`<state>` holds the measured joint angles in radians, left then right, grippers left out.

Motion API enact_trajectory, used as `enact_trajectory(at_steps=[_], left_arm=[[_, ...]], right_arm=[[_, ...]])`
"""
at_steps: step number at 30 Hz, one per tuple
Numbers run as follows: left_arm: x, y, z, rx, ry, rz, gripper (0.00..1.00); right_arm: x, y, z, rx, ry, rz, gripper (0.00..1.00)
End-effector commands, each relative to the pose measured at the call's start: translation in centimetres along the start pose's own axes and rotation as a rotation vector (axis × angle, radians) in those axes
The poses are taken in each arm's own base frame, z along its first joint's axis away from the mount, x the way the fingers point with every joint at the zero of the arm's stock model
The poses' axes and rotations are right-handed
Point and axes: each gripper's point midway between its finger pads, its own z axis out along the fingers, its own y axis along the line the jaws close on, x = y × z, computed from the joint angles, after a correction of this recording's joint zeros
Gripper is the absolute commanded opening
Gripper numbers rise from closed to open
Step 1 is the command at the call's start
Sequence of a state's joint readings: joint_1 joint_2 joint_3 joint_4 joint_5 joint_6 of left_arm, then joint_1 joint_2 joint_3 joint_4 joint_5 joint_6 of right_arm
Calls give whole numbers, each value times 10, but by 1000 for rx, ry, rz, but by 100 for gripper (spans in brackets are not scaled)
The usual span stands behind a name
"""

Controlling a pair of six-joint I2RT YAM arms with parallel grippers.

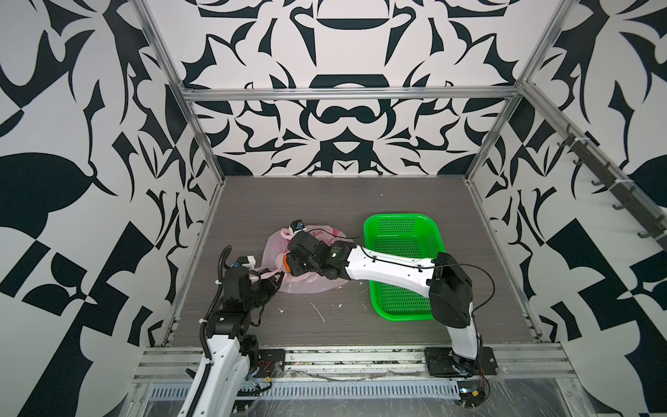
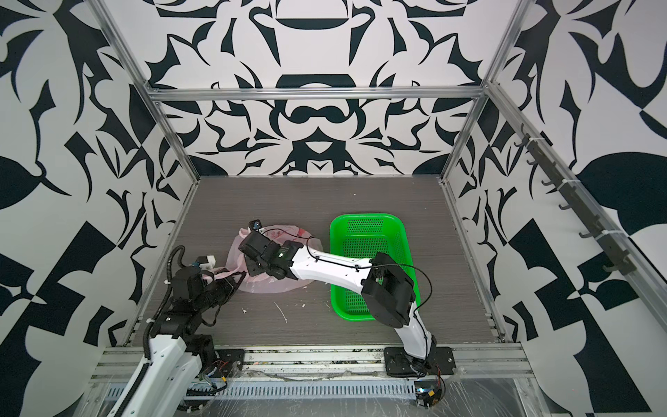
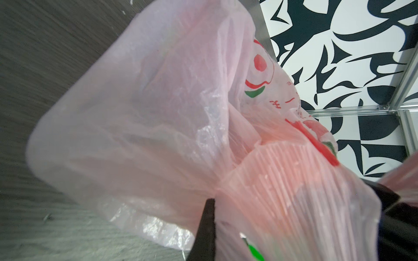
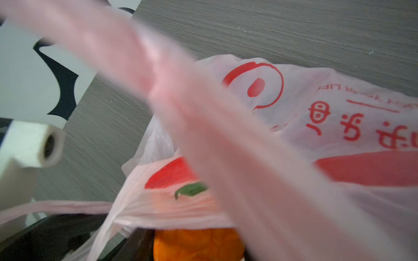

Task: Untie the knot of the plastic bag and take out the fruit
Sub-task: Pick up the fruit from the plastic bag.

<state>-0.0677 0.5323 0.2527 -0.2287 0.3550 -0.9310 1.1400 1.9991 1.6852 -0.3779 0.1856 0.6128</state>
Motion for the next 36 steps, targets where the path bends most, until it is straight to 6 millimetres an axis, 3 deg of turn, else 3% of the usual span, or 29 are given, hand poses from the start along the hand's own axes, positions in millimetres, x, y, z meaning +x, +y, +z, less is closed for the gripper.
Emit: enact_trajectory(at_steps=[1, 9, 19, 32, 36], left_arm=[[-18, -22, -4, 48, -55, 37, 0], [-28, -35, -4, 67, -73, 52, 0], [-38, -44, -4, 85, -103, 49, 0], [-41, -47, -4, 85, -109, 52, 0], [-42, -47, -3, 84, -109, 50, 0]], right_arm=[[-9, 16, -27, -70, -16, -19, 15], [-4, 23, -44, -97, 2, -52, 14], [-4, 31, -81, -146, -1, -78, 14], [0, 17, -128, -175, -26, -80, 13], [-5, -2, -147, -108, -71, -96, 13]])
